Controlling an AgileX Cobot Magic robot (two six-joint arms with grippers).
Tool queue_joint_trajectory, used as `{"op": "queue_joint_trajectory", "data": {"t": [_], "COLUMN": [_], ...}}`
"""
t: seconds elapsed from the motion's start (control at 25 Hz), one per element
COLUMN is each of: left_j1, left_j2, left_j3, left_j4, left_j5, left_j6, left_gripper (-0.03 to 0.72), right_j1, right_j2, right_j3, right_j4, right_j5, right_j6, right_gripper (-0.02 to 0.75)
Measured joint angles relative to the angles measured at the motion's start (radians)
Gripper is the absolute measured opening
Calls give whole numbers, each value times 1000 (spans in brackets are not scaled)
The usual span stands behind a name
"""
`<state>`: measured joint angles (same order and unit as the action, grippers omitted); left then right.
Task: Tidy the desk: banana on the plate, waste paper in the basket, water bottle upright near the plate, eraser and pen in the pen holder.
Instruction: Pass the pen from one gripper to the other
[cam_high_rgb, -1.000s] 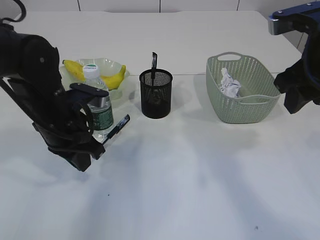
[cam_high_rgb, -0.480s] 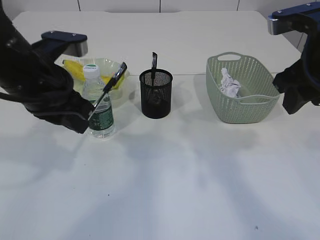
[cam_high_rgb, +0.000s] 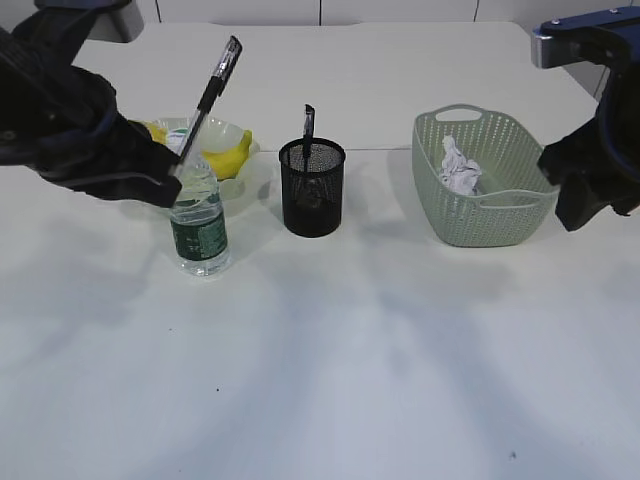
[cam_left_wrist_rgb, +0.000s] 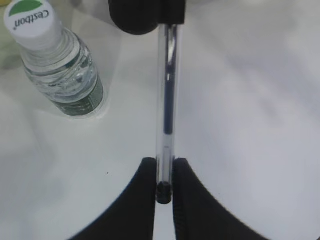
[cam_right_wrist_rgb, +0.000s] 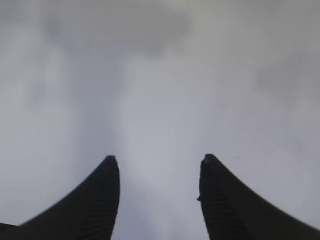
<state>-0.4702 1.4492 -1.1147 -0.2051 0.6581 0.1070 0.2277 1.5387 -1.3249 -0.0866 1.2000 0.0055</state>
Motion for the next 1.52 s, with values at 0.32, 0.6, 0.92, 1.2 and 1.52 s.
{"op": "queue_joint_trajectory", "data": {"t": [0.32, 0.6, 0.92, 1.2, 1.52], "left_j1": [0, -107, -272, -272, -272], "left_j2": [-97, -146, -144, -132, -132], "left_j3": [270, 354, 354, 354, 354], "left_j4": [-66, -79, -145, -166, -185], "left_j5": [-258, -366, -485, -492, -518], "left_j6": [0, 19, 25, 25, 26], "left_gripper": [29, 29, 29, 29, 29], "right_j1": [0, 0, 83, 118, 119], "right_j2": [0, 0, 0, 0, 0], "right_j3": [0, 0, 0, 0, 0], "right_j4": [78, 331, 476, 697, 1086], "right_j5": [-45, -152, -284, -342, -351], "right_j6": [0, -126, -246, -390, -629], "right_gripper": [390, 390, 390, 390, 390]}}
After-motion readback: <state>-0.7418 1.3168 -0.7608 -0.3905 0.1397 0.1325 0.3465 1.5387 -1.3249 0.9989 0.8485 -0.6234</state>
